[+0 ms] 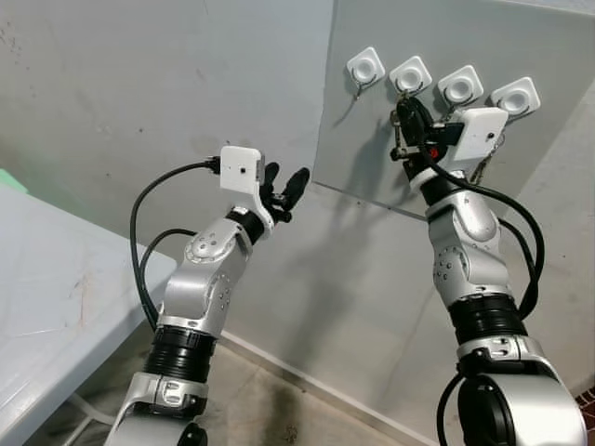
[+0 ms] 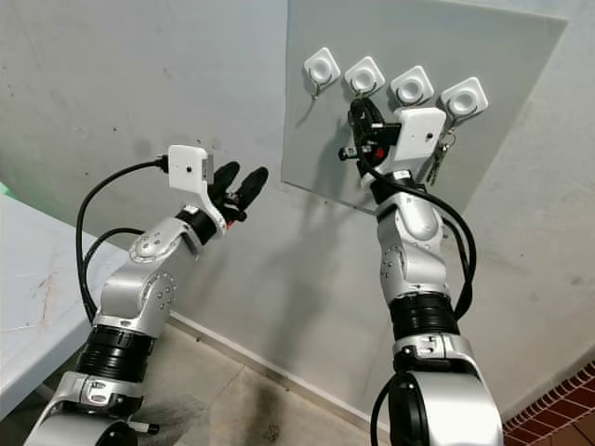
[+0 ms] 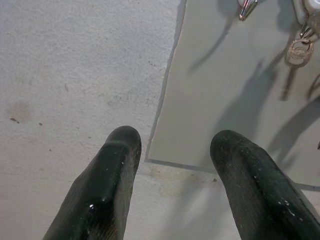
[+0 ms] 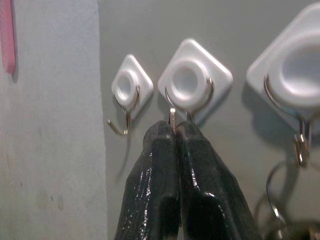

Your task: Hang keys on a hook

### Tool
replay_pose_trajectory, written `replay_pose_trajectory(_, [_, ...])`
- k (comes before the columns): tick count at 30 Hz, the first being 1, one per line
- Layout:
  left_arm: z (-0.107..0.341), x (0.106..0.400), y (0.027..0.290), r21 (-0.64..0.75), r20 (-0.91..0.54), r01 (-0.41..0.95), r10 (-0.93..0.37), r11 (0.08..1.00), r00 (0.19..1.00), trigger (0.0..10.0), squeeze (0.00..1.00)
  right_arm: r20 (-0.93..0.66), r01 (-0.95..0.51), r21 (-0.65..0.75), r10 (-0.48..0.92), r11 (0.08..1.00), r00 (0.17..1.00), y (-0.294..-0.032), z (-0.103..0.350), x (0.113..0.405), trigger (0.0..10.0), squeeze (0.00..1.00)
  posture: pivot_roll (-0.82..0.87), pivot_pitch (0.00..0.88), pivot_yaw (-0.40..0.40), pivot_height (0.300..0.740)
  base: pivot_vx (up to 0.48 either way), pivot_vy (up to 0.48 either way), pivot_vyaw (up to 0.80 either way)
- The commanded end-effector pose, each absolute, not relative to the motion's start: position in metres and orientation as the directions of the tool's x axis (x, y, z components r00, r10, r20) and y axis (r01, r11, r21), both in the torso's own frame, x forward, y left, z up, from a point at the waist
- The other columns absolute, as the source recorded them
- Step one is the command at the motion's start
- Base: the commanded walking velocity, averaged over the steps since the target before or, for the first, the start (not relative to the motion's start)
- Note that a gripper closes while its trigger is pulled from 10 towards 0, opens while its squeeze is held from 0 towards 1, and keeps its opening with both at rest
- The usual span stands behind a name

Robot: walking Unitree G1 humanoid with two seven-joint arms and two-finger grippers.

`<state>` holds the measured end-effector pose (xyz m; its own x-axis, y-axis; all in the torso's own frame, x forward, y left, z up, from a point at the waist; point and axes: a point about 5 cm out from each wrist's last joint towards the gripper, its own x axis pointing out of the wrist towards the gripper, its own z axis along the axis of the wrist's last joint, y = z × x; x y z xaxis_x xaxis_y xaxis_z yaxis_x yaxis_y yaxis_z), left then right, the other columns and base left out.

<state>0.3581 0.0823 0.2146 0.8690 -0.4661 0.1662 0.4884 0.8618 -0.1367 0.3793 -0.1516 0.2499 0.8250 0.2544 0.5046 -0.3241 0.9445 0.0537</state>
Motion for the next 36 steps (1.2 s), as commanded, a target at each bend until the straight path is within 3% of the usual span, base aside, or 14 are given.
replay_pose_trajectory(1, [0.220,0.359,0.083,-0.132,0.177,0.489,-0.465,0.862,0.867,10.0,0.00,0.465,-0.285,0.090,0.213,0.954,0.859,-0.161,0.239,0.379,10.0,0.00,0.01,0.000,-0.024,0.740,0.000,0.000,0.00])
replay_pose_trajectory(5, [0.220,0.359,0.085,-0.132,0.177,0.485,-0.461,0.864,0.869,10.0,0.00,0.414,-0.316,0.040,0.272,0.948,0.869,-0.156,0.228,0.377,10.0,0.00,0.01,0.000,-0.024,0.740,0.000,0.000,0.00])
replay_pose_trajectory(20, [0.221,0.359,0.086,-0.141,0.178,0.479,-0.453,0.867,0.873,10.0,0.00,0.442,-0.339,0.035,0.290,0.940,0.849,-0.153,0.238,0.378,10.0,0.00,0.01,0.000,-0.022,0.740,0.000,0.000,0.00])
replay_pose_trajectory(29, [0.222,0.360,0.086,-0.142,0.179,0.474,-0.449,0.869,0.875,10.0,0.00,0.501,-0.472,0.009,0.405,0.881,0.765,-0.137,0.254,0.373,10.0,0.00,0.01,0.000,-0.027,0.740,0.000,0.000,0.00])
replay_pose_trajectory(36, [0.222,0.360,0.086,-0.144,0.179,0.474,-0.448,0.869,0.876,10.0,0.00,0.595,-0.495,0.035,0.380,0.868,0.708,-0.135,0.277,0.372,10.0,0.00,0.01,0.000,-0.027,0.740,0.000,0.000,0.00])
